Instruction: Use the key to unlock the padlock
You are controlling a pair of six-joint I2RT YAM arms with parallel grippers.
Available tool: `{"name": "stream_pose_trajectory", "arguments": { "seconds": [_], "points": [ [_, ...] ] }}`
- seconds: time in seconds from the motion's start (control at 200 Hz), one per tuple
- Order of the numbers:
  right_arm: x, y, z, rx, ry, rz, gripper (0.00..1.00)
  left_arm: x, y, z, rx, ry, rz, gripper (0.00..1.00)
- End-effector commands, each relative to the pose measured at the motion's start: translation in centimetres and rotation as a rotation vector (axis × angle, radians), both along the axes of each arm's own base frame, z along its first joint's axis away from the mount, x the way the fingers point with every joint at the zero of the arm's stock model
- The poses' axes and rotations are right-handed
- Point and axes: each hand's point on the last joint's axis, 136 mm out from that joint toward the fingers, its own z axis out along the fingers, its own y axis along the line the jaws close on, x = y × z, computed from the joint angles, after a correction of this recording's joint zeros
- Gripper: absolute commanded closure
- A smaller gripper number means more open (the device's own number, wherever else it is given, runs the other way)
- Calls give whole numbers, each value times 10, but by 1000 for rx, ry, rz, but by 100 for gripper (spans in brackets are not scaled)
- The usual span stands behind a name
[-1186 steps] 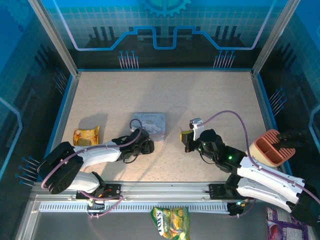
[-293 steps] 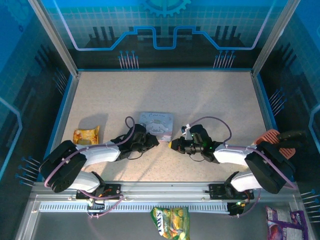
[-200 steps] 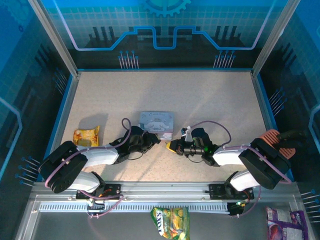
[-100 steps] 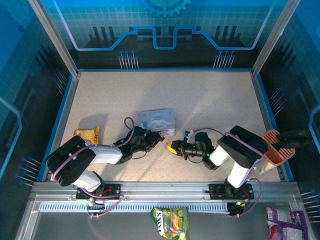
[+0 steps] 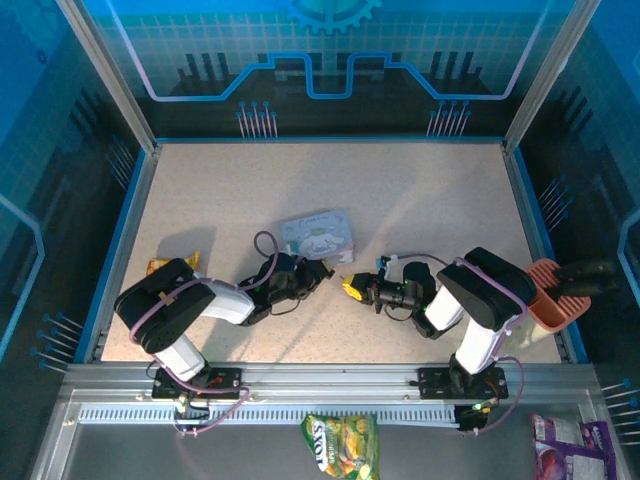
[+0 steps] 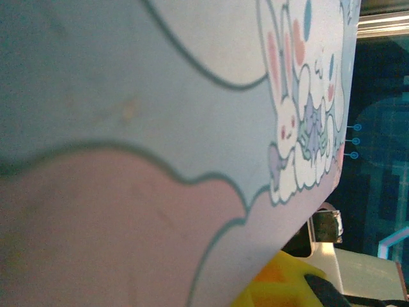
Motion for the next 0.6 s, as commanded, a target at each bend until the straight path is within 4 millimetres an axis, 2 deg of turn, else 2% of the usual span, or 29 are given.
{"name": "stream_pose_trajectory", "arguments": {
  "seconds": [0.0,0.215,0.595],
  "points": [
    [1,3,24,55,-57,23,100,4,-15,19,-107,-12,-13,100],
    [-3,2,17,44,-45,42,100,0,-21,19,-116,25,-33,100],
    [-1,5,23,52,-80,62,100,-2,-21,27,-201,31,-7,100]
  ]
}}
